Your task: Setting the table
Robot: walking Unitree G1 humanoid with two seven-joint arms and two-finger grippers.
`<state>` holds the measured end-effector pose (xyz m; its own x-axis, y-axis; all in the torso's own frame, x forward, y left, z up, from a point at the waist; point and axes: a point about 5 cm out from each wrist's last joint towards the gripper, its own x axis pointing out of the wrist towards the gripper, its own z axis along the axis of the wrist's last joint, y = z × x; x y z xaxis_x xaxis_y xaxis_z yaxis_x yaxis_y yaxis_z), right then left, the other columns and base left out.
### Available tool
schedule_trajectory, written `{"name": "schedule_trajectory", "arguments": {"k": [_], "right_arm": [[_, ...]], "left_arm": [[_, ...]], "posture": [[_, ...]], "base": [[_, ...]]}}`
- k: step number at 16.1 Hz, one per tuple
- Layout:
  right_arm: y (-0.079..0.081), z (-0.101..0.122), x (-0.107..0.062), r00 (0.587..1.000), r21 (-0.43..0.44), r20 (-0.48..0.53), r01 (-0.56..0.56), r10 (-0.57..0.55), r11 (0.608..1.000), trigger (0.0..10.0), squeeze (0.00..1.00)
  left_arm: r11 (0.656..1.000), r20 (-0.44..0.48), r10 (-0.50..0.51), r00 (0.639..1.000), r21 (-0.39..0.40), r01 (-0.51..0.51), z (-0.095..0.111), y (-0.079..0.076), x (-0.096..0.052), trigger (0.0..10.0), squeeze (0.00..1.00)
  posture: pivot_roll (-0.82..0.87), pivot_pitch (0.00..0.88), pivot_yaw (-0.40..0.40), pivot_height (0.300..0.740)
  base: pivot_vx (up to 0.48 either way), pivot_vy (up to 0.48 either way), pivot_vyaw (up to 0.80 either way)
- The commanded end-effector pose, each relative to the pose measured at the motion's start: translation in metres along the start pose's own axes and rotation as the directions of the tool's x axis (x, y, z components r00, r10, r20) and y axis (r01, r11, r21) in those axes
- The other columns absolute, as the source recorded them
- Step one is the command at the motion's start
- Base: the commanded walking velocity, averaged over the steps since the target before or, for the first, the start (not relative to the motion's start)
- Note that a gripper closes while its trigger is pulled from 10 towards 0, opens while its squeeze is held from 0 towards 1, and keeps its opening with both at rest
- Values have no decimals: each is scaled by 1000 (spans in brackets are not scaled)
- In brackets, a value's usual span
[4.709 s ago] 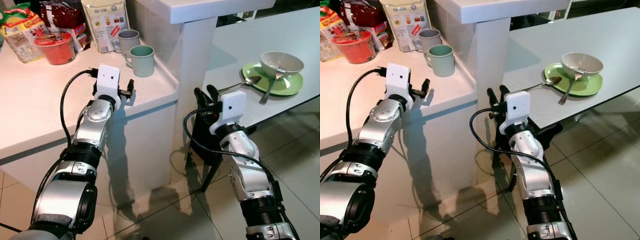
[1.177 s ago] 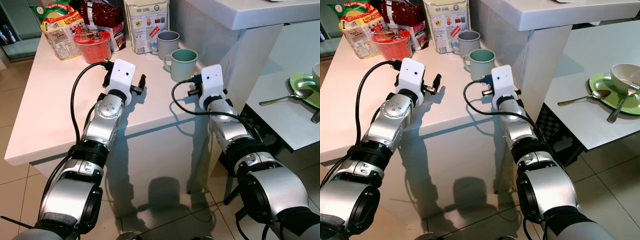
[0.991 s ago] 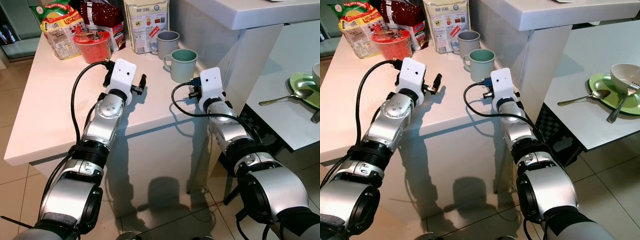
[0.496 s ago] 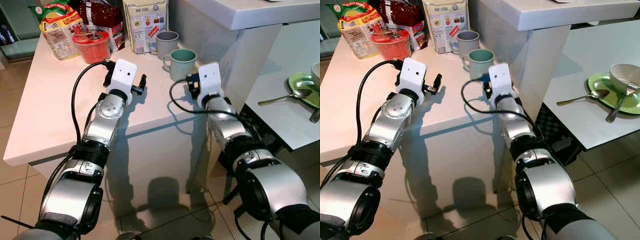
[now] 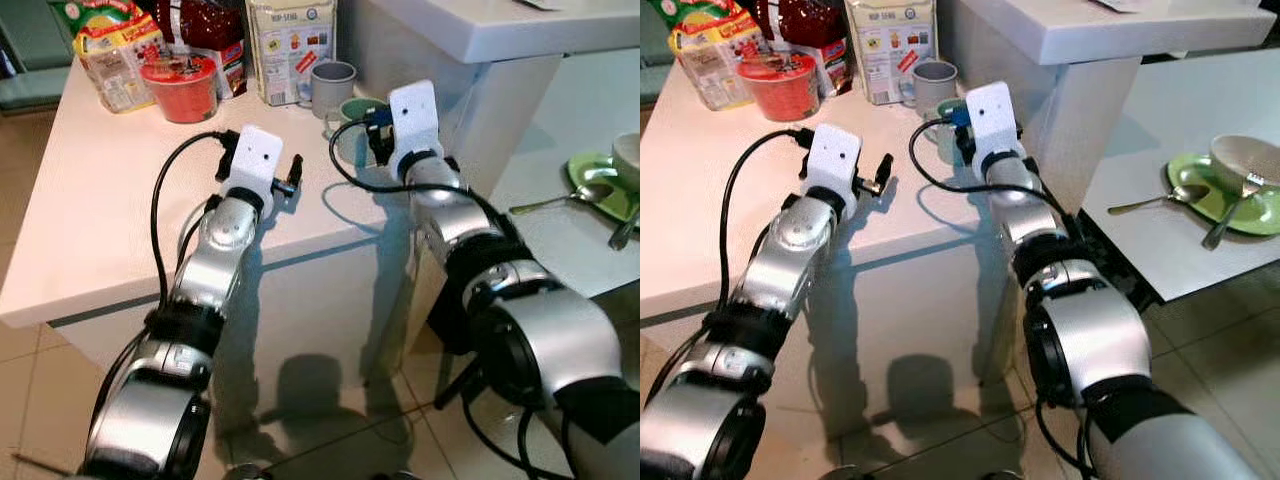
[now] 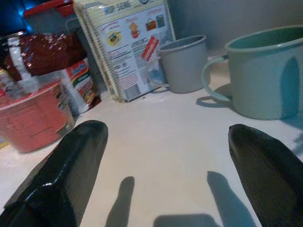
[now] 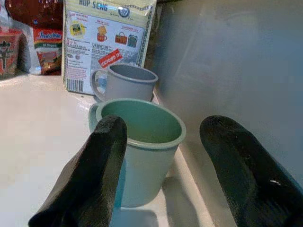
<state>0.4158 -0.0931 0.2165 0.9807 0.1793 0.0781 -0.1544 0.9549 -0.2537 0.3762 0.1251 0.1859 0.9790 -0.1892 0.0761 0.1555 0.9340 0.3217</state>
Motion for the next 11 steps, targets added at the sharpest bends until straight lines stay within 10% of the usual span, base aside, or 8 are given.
{"name": "schedule_trajectory", "arguments": {"k": [1,11], "right_arm": [[-7,0,2,999,0,-45,25,-25,1000,10000,0],[-23,-28,-5,966,-6,-233,109,-108,994,10000,0]], "left_arm": [[1000,5,6,1000,7,-6,4,3,-4,10000,0],[999,-17,-8,1000,44,9,15,5,-31,10000,0]], "posture": [[175,0,-51,740],[290,0,-61,740]], "base": [[0,0,0],[0,0,0]]}}
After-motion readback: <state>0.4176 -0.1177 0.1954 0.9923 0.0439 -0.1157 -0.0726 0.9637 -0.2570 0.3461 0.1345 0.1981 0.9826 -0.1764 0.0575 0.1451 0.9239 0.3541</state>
